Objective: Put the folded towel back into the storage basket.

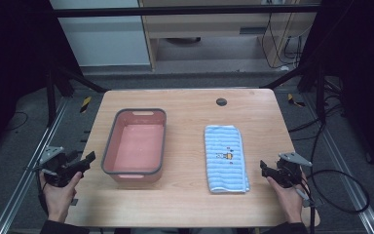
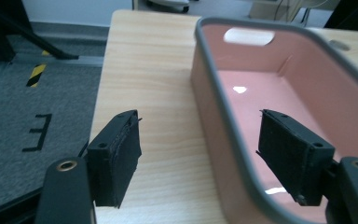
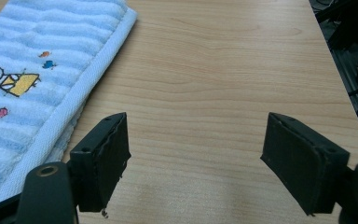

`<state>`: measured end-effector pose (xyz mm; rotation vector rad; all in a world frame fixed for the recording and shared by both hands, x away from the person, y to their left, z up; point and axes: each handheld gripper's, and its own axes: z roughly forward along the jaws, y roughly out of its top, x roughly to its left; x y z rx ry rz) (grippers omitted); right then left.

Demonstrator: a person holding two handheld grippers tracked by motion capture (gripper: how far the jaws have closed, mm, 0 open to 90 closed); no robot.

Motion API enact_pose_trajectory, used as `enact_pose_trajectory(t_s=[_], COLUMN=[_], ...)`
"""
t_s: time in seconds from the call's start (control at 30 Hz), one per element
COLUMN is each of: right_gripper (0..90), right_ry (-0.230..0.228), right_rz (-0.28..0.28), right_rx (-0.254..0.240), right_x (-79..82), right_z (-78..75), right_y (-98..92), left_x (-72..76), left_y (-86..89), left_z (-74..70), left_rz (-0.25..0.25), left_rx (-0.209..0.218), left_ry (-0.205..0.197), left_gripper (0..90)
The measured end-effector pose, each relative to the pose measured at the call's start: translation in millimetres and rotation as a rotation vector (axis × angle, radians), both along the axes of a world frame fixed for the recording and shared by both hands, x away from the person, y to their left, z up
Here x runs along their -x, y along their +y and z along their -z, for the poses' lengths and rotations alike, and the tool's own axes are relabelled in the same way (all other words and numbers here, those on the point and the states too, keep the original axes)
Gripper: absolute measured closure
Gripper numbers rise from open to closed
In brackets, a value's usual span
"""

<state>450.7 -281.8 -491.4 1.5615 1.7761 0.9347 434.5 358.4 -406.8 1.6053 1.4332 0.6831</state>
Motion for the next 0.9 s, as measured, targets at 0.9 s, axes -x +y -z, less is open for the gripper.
enact_pose_trajectory(t_s=[0.9], right_gripper=[23.3], right_ry=[0.0], right_rz=[0.004], right_rx=[-0.016], right_x=[0.7], right_z=[-2.3], right_y=[3.1], left_x=[-28.1], left_y=[-126.5], left_z=[-53.7], left_rz=[0.202], left_rx=[0.003], left_ry=[-0.074], left_gripper=[35.3])
